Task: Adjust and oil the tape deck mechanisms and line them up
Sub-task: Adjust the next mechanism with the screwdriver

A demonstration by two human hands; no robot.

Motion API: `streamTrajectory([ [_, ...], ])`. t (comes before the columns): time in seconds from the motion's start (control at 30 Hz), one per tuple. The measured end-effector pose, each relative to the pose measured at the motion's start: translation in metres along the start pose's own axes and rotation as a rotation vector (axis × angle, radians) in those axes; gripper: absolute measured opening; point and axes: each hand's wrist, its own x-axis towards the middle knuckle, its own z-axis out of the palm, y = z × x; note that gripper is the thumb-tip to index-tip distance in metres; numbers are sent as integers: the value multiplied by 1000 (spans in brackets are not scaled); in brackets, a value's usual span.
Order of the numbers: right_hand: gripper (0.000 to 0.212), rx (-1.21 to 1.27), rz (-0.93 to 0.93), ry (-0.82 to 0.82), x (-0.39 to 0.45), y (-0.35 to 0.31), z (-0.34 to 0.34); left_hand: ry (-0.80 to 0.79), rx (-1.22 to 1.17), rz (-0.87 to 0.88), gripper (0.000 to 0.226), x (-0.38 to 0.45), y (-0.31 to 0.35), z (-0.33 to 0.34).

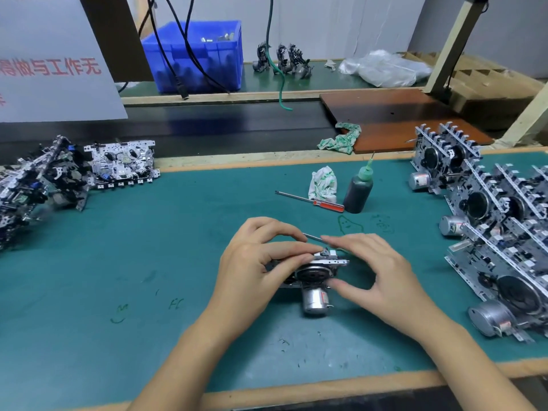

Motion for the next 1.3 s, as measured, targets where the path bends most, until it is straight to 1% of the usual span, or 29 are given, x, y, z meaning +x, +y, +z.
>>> streamTrajectory([
  [0.03,46,125,26,-56,1,0,1,1,-1,3,21,0,0,0],
  [0.07,48,236,48,-108,2,-2,2,2,-2,4,20,0,0,0],
  [0.1,45,327,65,-142,3,-3,5,3,-3,3,20,0,0,0],
  [0.2,34,504,129,-143,9,-6,8,8,-3,4,22,-1,-1,0],
  [0.27,32,593,154,-145,13,-7,8,11,-7,3,21,-1,-1,0],
  [0.43,30,657,186,-166,18,-7,8,20,-17,8,18,0,-1,0],
  [0.57,31,673,207,-127,18,-8,12,33,6,12,18,-1,0,1],
  [0.73,32,692,199,-158,21,-6,8,8,10,43,19,1,-2,0],
  [0.87,31,650,198,-135,17,-7,8,26,31,52,17,0,-1,1],
  [0.93,37,500,149,-129,12,-8,8,26,43,63,18,-1,-2,1],
  [1.0,45,274,69,-119,6,-4,6,31,55,74,19,0,-2,1],
  [1.07,39,141,40,-54,-1,1,3,41,61,72,19,0,-2,2],
  [1.13,26,111,71,25,-9,4,3,47,64,67,19,-1,-1,2],
  [1.2,25,79,104,44,-14,6,6,51,70,69,19,-1,-1,2],
  [1.3,29,-32,73,35,-13,7,7,49,84,77,19,-1,-1,1],
])
